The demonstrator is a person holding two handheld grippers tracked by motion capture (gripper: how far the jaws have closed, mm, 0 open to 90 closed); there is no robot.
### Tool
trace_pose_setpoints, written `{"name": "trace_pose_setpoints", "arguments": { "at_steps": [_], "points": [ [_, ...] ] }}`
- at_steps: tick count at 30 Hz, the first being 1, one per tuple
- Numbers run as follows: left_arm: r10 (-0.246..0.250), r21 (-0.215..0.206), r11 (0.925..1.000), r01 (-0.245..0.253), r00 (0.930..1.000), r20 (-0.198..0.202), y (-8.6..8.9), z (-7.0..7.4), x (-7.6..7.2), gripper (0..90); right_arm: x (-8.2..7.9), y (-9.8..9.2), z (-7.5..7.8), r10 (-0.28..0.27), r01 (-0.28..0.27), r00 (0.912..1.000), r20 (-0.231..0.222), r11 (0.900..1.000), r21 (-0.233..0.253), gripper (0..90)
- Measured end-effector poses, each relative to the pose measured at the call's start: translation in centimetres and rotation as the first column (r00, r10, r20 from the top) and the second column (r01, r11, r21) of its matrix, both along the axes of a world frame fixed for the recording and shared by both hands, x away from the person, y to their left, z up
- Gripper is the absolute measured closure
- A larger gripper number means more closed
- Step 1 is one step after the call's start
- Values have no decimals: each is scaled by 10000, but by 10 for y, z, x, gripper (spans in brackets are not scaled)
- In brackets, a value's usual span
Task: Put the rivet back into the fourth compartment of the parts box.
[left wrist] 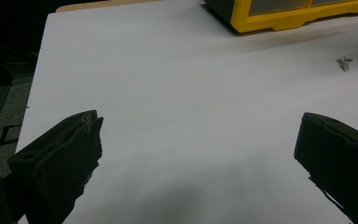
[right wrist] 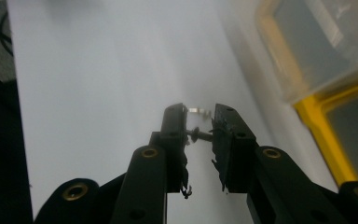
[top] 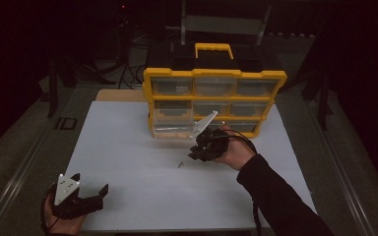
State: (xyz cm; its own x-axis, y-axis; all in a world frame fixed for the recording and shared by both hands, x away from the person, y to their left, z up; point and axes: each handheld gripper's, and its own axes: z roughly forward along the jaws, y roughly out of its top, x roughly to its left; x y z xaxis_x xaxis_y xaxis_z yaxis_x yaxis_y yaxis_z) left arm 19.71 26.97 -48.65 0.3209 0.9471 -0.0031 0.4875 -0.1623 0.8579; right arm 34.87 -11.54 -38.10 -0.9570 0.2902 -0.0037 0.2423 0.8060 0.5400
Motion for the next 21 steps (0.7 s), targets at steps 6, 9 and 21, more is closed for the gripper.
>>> {"name": "trace_pose_setpoints", "arguments": {
  "at_steps": [6, 9, 21],
  "points": [
    [-5, 7, 10000, 5, 10000, -1, 0, 0, 0, 14, 0, 3, 17, 111, -123, 9998, 144, 9964, 833, 743],
    [-7, 7, 10000, 7, 10000, 0, 0, 0, 0, 14, 1, 6, 24, 110, -132, 9998, 188, 9925, 1217, 742],
    [-9, 3, 10000, 9, 10000, 6, 0, 0, 0, 14, 4, 17, 41, 69, -195, 9988, 475, 9626, 2701, 743]
  ]
}}
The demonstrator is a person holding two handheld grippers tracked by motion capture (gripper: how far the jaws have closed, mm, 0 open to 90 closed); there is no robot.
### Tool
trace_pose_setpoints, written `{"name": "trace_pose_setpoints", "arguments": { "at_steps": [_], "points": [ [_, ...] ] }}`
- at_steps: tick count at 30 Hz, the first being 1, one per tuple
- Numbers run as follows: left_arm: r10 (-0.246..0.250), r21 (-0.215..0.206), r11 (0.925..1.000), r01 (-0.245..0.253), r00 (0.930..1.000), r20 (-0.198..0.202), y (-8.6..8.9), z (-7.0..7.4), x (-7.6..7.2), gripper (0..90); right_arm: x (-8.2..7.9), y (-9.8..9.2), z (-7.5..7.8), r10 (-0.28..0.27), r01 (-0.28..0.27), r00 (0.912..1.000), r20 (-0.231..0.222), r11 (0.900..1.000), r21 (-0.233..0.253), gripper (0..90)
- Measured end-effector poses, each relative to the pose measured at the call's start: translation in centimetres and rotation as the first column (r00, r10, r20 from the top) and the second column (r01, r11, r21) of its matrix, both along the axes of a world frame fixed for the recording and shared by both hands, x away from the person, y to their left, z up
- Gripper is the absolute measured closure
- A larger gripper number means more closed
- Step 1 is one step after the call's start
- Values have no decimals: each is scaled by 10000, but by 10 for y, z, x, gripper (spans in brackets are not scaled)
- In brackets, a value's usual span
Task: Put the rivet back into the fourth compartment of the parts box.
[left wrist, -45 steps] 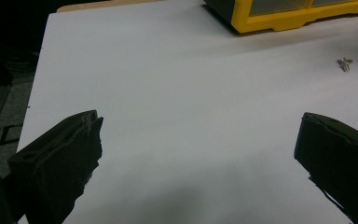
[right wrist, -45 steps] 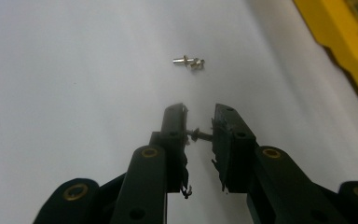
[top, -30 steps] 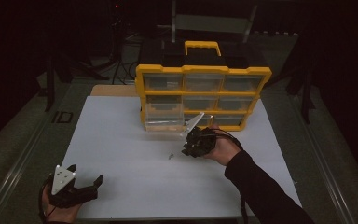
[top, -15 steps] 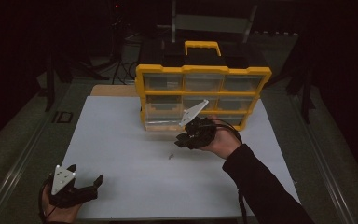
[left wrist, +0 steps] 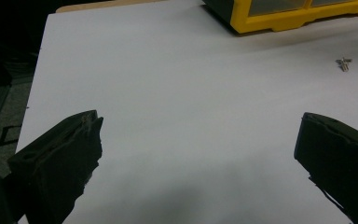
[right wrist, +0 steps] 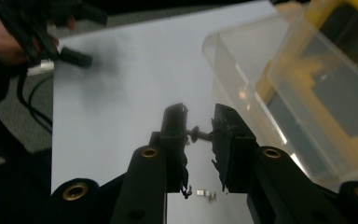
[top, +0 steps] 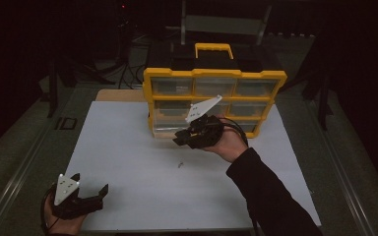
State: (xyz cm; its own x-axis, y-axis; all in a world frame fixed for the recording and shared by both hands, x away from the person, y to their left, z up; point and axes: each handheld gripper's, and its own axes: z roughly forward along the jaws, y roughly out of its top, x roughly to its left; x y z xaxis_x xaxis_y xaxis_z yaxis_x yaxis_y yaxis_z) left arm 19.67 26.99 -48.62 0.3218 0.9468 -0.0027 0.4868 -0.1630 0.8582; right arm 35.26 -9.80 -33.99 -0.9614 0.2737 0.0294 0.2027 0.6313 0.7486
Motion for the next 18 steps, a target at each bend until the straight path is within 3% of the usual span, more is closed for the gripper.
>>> {"name": "trace_pose_setpoints", "arguments": {
  "at_steps": [10, 18],
  "points": [
    [14, -17, 10000, -14, 10000, 3, 0, 0, 0, 14, 8, 5, 14, -787, 751, 9962, 384, 9933, 884, 744],
    [-4, -9, 10000, 4, 10000, -3, 0, 0, 0, 14, 17, 6, 17, -1581, 1530, 9859, 556, 9844, 867, 745]
  ]
}}
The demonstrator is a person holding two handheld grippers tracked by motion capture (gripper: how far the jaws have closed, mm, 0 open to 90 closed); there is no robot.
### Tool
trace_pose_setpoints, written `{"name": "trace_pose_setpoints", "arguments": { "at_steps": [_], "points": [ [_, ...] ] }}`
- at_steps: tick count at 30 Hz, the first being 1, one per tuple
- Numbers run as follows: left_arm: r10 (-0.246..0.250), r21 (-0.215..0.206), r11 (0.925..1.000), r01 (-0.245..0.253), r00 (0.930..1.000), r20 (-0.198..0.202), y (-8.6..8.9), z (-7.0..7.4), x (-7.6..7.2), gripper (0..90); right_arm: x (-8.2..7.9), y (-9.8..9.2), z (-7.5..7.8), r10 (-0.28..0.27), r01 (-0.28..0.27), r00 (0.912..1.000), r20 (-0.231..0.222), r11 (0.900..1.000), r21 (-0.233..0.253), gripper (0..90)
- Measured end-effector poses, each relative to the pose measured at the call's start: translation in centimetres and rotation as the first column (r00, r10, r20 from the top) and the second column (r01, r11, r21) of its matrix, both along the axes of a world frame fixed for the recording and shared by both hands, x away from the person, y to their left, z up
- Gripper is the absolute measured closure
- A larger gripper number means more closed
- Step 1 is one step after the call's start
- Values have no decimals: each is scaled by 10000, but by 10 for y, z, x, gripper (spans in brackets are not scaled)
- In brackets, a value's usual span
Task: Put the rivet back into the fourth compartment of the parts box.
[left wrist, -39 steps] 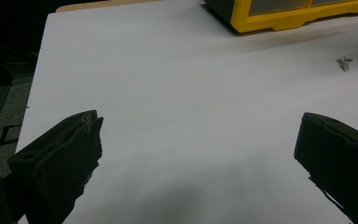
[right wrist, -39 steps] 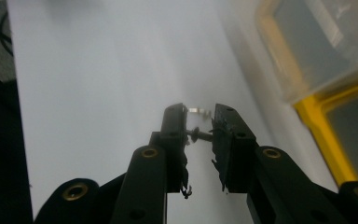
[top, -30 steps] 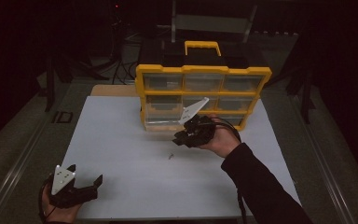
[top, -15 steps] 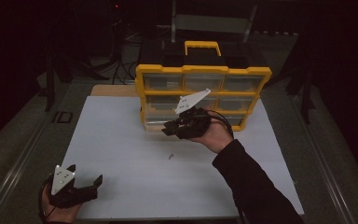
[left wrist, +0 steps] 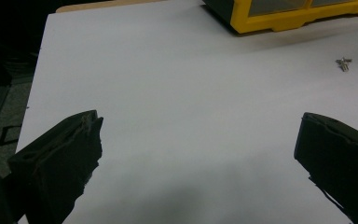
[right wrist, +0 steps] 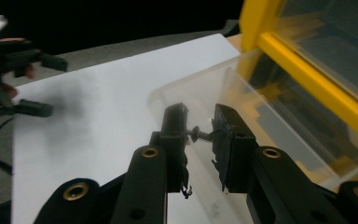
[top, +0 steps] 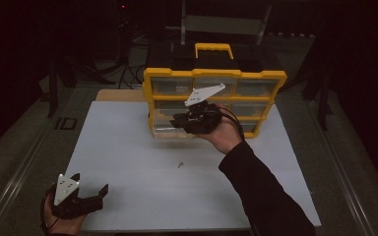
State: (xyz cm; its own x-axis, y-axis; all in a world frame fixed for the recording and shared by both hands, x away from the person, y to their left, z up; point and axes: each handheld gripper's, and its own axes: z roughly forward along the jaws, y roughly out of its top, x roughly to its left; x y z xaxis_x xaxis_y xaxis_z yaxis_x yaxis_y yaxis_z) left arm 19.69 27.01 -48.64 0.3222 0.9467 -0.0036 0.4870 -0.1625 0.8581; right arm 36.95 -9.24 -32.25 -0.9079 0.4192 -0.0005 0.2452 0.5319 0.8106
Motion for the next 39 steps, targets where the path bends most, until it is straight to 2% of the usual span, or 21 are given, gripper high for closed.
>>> {"name": "trace_pose_setpoints", "arguments": {
  "at_steps": [3, 5, 7, 9, 10, 12, 13, 16, 26, 30, 33, 39],
  "points": [
    [11, -16, 10000, -11, 10000, 4, 0, 0, 0, 14, 5, 1, -1, -453, 455, 9989, 97, 9986, -270, 745],
    [16, -13, 10000, -16, 10000, 5, 0, 0, 0, 14, 6, 0, -2, -547, 552, 9984, 154, 9979, -341, 745],
    [3, 15, 10000, -3, 10000, -2, 0, 0, 0, 14, 8, 1, -4, -892, 909, 9956, 287, 9940, -617, 744],
    [12, -3, 10000, -12, 10000, 3, 0, 0, 0, 14, 10, 1, -6, -960, 982, 9948, 331, 9925, -726, 736],
    [14, -3, 10000, -14, 10000, 3, 0, 0, 0, 14, 11, 1, -6, -972, 995, 9947, 349, 9924, -718, 681],
    [13, -1, 10000, -13, 10000, 1, 0, 0, 0, 14, 12, 2, -6, -986, 1002, 9946, 321, 9937, -498, 437],
    [11, 1, 10000, -11, 10000, 1, 0, 0, 0, 14, 12, 2, -6, -949, 957, 9953, 219, 9945, -419, 348],
    [17, -14, 10000, -17, 10000, 2, 0, 0, 0, 14, 9, 2, -6, -881, 891, 9957, 286, 9953, -368, 225],
    [6, 4, 10000, -6, 10000, -2, 0, 0, 0, 14, -4, 2, -2, -100, 114, 9995, 312, 9989, -449, 181],
    [4, -3, 10000, -4, 10000, -6, 0, 0, -1, 14, -11, 2, -2, 261, -237, 9990, 356, 9975, -659, 180],
    [5, 2, 10000, -5, 10000, -4, 0, 0, -1, 14, -16, 2, -3, 640, -613, 9974, 324, 9951, -775, 197],
    [0, 13, 10000, 0, 10000, -9, 0, 0, 0, 14, -25, 1, -8, 1335, -1295, 9908, 235, 9832, -1285, 217]
  ]
}}
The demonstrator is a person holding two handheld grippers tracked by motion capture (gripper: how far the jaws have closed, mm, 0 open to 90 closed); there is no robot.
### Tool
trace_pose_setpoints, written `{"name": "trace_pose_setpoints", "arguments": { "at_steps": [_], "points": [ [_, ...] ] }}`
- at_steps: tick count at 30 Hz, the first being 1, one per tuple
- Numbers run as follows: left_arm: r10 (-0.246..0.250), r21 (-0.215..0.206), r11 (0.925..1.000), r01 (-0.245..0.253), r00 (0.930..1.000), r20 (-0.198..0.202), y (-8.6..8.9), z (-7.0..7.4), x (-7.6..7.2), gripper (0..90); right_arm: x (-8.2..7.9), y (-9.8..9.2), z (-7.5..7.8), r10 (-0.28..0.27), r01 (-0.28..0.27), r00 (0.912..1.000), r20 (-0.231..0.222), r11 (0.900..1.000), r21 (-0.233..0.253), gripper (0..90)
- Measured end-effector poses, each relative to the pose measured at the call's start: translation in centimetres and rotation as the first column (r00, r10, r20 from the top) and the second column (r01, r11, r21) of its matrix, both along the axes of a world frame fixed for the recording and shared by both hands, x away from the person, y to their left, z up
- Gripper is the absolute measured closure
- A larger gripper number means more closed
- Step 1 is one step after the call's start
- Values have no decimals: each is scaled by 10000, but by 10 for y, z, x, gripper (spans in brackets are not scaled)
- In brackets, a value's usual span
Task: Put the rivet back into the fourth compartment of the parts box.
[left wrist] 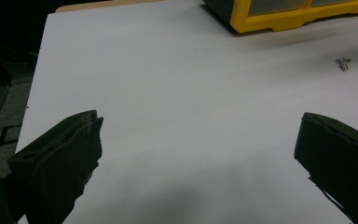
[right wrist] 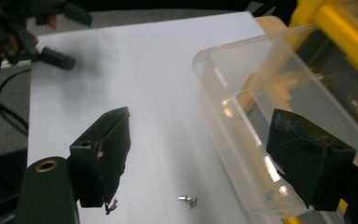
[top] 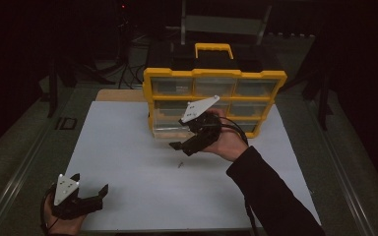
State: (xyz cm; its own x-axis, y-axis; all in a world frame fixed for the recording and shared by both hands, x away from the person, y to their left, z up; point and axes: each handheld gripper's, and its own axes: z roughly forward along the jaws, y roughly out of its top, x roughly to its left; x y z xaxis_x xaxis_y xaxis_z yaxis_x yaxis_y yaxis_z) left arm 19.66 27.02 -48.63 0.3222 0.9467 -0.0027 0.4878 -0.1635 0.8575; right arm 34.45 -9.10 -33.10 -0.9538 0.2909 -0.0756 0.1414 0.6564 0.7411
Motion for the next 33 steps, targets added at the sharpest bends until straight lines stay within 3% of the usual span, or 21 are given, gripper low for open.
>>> {"name": "trace_pose_setpoints", "arguments": {
  "at_steps": [5, 13, 21, 33],
  "points": [
    [6, -4, 10000, -6, 10000, -2, 0, 0, 0, 14, -5, 0, -5, 360, -367, 9992, -143, 9981, -494, 235],
    [6, 7, 10000, -6, 10000, 8, 0, 0, 0, 14, -10, 4, -19, 831, -866, 9960, -318, 9872, -1341, 246],
    [1, -9, 10000, -1, 10000, -9, 0, 0, 0, 14, -10, 2, -31, 899, -997, 9942, -591, 9765, -1909, 247],
    [12, 0, 10000, -12, 10000, -41, 0, 0, 0, 14, -10, 4, -64, 863, -1086, 9914, -980, 9617, -2516, 247]
  ]
}}
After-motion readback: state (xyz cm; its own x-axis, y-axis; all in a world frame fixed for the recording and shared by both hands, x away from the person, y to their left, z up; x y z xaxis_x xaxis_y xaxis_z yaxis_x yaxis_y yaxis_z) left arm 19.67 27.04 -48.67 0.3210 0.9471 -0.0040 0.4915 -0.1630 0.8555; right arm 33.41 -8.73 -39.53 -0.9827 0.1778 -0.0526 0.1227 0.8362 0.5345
